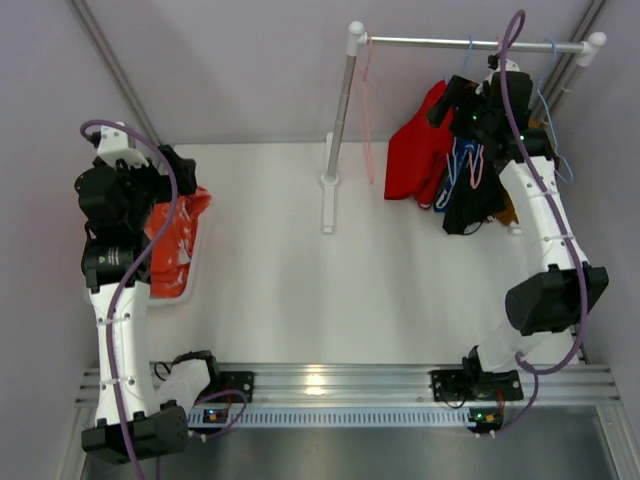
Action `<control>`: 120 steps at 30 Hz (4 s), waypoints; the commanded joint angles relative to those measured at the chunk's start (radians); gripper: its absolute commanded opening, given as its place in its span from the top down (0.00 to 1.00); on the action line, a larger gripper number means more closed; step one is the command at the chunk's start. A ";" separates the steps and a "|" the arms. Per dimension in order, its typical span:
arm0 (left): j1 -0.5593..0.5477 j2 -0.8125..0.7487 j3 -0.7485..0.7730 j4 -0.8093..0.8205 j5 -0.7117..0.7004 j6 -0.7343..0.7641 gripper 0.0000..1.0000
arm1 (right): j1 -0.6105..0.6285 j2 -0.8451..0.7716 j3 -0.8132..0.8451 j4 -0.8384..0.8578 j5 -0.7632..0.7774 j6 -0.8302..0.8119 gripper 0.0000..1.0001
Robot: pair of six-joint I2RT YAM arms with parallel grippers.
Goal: Remove the trousers from the hanger
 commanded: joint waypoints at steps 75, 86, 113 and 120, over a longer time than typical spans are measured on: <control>-0.167 0.220 0.248 0.185 0.150 0.211 0.01 | -0.167 -0.364 -0.272 0.864 -0.758 0.810 1.00; -0.747 0.243 0.117 0.353 -0.184 0.420 0.01 | -0.120 -0.480 -0.404 0.839 -0.724 0.814 1.00; -1.343 0.678 0.173 0.966 -0.632 0.409 0.12 | -0.072 -0.592 -0.445 0.747 -0.677 0.813 1.00; -1.343 0.731 0.219 0.998 -0.646 0.430 0.14 | -0.072 -0.604 -0.453 0.755 -0.683 0.822 1.00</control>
